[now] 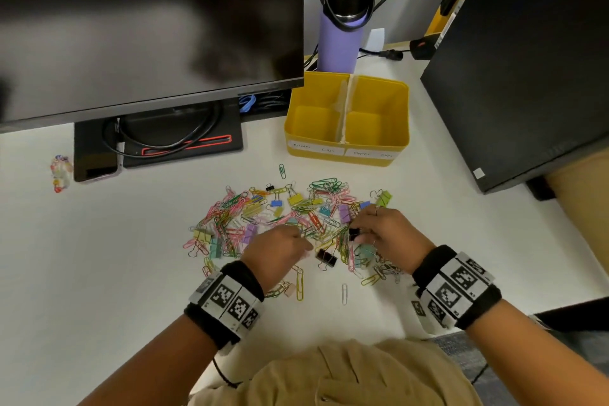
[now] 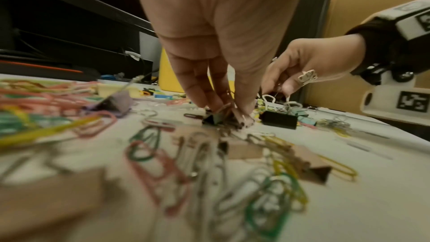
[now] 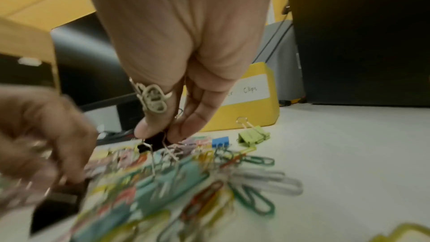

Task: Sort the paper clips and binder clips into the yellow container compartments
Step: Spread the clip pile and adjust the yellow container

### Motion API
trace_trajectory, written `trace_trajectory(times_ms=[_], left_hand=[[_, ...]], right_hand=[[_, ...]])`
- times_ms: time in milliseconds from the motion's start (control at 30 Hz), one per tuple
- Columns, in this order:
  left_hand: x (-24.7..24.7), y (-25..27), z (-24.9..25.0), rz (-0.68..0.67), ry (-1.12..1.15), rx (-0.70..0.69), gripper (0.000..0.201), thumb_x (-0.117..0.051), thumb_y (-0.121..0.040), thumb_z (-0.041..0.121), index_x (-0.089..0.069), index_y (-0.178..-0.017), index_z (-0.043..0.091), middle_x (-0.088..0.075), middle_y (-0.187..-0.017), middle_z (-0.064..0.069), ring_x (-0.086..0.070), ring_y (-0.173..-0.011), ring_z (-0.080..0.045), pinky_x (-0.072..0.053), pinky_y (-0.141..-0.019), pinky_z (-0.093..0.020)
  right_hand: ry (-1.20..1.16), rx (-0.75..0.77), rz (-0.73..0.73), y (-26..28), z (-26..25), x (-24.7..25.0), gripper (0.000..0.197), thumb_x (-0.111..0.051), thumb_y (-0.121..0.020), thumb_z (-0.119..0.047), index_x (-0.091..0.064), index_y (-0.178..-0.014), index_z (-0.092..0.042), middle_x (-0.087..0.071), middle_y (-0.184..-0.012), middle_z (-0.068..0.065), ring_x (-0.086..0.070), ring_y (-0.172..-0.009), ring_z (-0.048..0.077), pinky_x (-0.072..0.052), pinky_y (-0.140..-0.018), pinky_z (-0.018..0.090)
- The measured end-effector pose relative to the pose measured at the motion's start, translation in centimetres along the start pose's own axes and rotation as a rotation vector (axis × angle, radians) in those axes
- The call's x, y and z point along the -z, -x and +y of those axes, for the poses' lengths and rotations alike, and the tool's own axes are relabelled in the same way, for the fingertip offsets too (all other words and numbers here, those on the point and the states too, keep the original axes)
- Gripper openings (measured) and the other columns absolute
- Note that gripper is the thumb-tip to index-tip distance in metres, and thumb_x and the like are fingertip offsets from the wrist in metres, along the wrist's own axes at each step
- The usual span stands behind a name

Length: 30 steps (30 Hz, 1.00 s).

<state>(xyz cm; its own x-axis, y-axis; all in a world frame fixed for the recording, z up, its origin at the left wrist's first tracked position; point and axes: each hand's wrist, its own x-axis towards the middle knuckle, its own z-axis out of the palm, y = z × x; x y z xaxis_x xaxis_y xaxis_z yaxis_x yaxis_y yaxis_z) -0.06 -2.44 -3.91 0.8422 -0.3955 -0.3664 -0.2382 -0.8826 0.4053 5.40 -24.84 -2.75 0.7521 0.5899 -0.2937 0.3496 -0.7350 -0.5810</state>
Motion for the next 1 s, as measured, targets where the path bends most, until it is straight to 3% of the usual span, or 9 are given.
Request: trace_trajectory(times_ms=[233, 333, 400, 467, 600, 700, 800, 900, 1000], left_hand=[[0.6, 0.4, -0.1, 0.276, 0.025, -0.075, 0.022, -0.058, -0.087, 0.022, -0.067, -0.106, 0.015, -0.064, -0.103, -0.005, -0.061, -0.096, -0.023, -0.055, -0.066, -0.033], [0.0, -0.6, 2.0, 0.168, -0.003, -0.277, 0.029, -0.048, -0.085, 0.031, -0.069, -0.100, 0.017, -0.067, -0.099, -0.004, -0.065, -0.088, -0.022, -0.057, -0.063, -0.029], [-1.1, -1.0, 2.7, 0.086, -0.099, -0.369, 0.024, -0.062, -0.076, 0.029, -0.070, -0.097, 0.021, -0.070, -0.101, -0.004, -0.067, -0.085, -0.022, -0.057, -0.061, -0.028], [-1.7, -0.9, 2.9, 0.036, -0.140, -0.357, 0.030, -0.079, -0.062, 0.026, -0.072, -0.091, 0.024, -0.071, -0.099, -0.003, -0.069, -0.082, -0.022, -0.058, -0.055, -0.028], [-1.7, -0.3, 1.5, 0.128, -0.209, -0.245, 0.034, -0.089, -0.045, 0.017, -0.076, -0.074, 0.027, -0.073, -0.084, 0.002, -0.068, -0.071, -0.018, -0.053, -0.041, -0.022], [-1.5, 0.5, -0.2, 0.183, -0.173, -0.162, 0.023, -0.085, -0.051, 0.015, -0.075, -0.069, 0.025, -0.071, -0.083, 0.002, -0.065, -0.072, -0.019, -0.053, -0.040, -0.025], [-0.7, 0.9, 0.1, 0.230, -0.093, -0.091, 0.004, -0.073, -0.062, 0.021, -0.070, -0.060, 0.022, -0.067, -0.082, 0.002, -0.058, -0.080, -0.018, -0.054, -0.049, -0.026], [-0.2, -0.4, 3.3, 0.226, -0.084, -0.174, 0.006, -0.072, -0.070, 0.018, -0.070, -0.076, 0.018, -0.065, -0.089, -0.001, -0.061, -0.082, -0.020, -0.051, -0.059, -0.027], [-0.4, -2.6, 6.9, -0.009, -0.068, -0.174, 0.027, -0.050, -0.091, 0.023, -0.059, -0.116, 0.015, -0.055, -0.115, -0.006, -0.052, -0.105, -0.023, -0.051, -0.076, -0.037]], right_hand=[[0.003, -0.145, 0.281, 0.6, 3.5, 2.2, 0.017, -0.066, -0.081, -0.016, -0.068, -0.098, -0.012, -0.065, -0.097, 0.007, -0.055, -0.073, 0.017, -0.047, -0.072, 0.030], [0.054, -0.269, 0.269, 0.4, 5.0, 2.2, 0.019, -0.062, -0.085, -0.014, -0.066, -0.102, -0.010, -0.062, -0.107, 0.013, -0.059, -0.089, 0.026, -0.045, -0.078, 0.030], [0.132, -0.294, 0.266, 0.6, 5.2, 1.9, 0.023, -0.063, -0.083, -0.010, -0.065, -0.105, -0.010, -0.056, -0.121, 0.017, -0.056, -0.106, 0.035, -0.048, -0.089, 0.040], [0.167, -0.234, 0.306, 1.2, 4.2, 1.9, 0.025, -0.067, -0.079, -0.007, -0.066, -0.104, -0.012, -0.054, -0.124, 0.019, -0.054, -0.108, 0.037, -0.048, -0.090, 0.047], [0.088, -0.032, 0.122, 3.7, 2.4, 1.5, 0.019, -0.072, -0.074, -0.009, -0.071, -0.092, -0.014, -0.061, -0.098, 0.007, -0.056, -0.091, 0.022, -0.049, -0.077, 0.034], [0.097, -0.140, 0.028, 5.6, 2.4, 0.6, 0.015, -0.070, -0.078, -0.018, -0.070, -0.092, -0.021, -0.059, -0.096, -0.002, -0.056, -0.092, 0.018, -0.046, -0.073, 0.031], [0.164, -0.302, 0.087, 7.0, 2.8, -0.3, 0.020, -0.065, -0.083, -0.023, -0.065, -0.101, -0.015, -0.060, -0.102, 0.006, -0.060, -0.089, 0.025, -0.047, -0.069, 0.032], [0.164, -0.458, 0.056, 7.3, 2.5, -1.4, 0.033, -0.061, -0.085, -0.026, -0.054, -0.113, -0.010, -0.055, -0.107, 0.012, -0.060, -0.090, 0.031, -0.048, -0.074, 0.035], [0.080, -0.446, 0.039, 6.9, 1.8, -2.4, 0.030, -0.056, -0.087, -0.018, -0.051, -0.115, -0.009, -0.053, -0.111, 0.014, -0.059, -0.093, 0.032, -0.048, -0.080, 0.036]])
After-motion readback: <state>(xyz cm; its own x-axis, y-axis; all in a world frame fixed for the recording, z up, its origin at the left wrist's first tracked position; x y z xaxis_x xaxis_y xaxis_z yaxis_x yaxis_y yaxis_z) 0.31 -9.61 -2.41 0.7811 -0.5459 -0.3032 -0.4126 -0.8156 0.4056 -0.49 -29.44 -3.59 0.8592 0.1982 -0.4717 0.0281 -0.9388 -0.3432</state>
